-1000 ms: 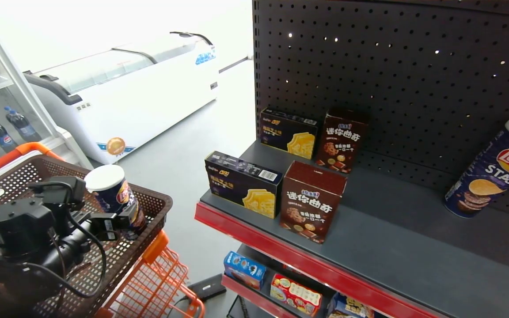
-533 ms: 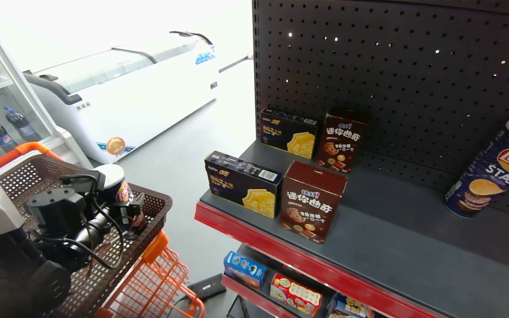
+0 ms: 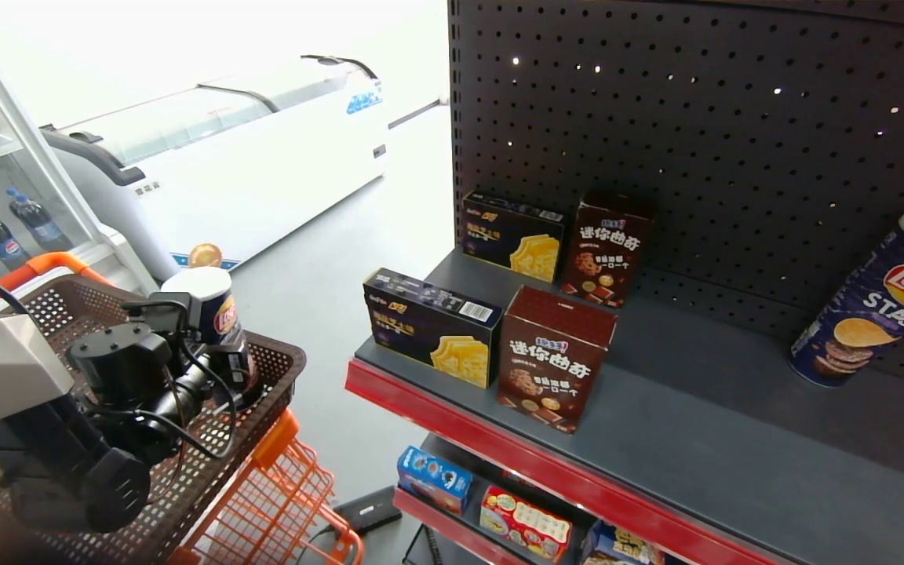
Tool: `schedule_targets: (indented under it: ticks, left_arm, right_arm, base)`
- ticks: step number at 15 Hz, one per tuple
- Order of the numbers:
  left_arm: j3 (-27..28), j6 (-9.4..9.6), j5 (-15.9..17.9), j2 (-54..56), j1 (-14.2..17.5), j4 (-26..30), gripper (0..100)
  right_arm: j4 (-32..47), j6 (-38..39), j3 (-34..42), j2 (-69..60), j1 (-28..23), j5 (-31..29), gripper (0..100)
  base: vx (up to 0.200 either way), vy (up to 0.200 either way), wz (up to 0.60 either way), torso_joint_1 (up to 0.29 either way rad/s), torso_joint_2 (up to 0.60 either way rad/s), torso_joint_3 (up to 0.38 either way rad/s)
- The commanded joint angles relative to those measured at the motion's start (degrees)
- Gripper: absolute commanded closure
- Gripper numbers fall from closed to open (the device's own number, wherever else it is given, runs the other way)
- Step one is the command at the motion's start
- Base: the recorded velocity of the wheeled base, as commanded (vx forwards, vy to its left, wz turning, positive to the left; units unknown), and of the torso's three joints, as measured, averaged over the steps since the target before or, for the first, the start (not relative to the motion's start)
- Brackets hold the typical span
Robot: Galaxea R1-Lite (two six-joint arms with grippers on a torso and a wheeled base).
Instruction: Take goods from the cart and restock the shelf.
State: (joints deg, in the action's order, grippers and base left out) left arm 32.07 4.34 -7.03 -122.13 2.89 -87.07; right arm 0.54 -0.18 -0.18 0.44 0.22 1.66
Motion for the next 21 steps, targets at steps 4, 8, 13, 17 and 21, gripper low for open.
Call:
schedule_targets:
  ticks: [4,8,13,17,21]
  left_arm:
    - [8.8,2.34,0.4,13.1,-1.0,11.1,100]
    - [14.6,2.08,7.7,28.3,-1.9,32.8,100]
    - [14.9,1.2,12.8,38.6,-9.6,38.8,100]
    - [11.2,1.37,13.1,41.6,-16.2,40.8,100]
    - [14.3,1.11,13.1,41.2,-24.8,41.3,100]
  right_arm:
    - [0.0,0.0,0.0,0.0,0.0,0.0,0]
    - [0.0,-0.1,0.0,0.0,0.0,0.0,0]
    - [0.0,0.0,0.0,0.0,0.0,0.0,0]
    - [0.0,0.0,0.0,0.1,0.0,0.0,0]
    - [0.0,-0.1,0.0,0.0,0.0,0.0,0]
  base:
    - [0.0,0.0,0.0,0.0,0.0,0.0]
    - [0.0,0.0,0.0,0.0,0.0,0.0]
    - [0.0,0.0,0.0,0.0,0.0,0.0]
    - [0.0,0.0,0.0,0.0,0.0,0.0]
    - [0.0,0.0,0.0,0.0,0.0,0.0]
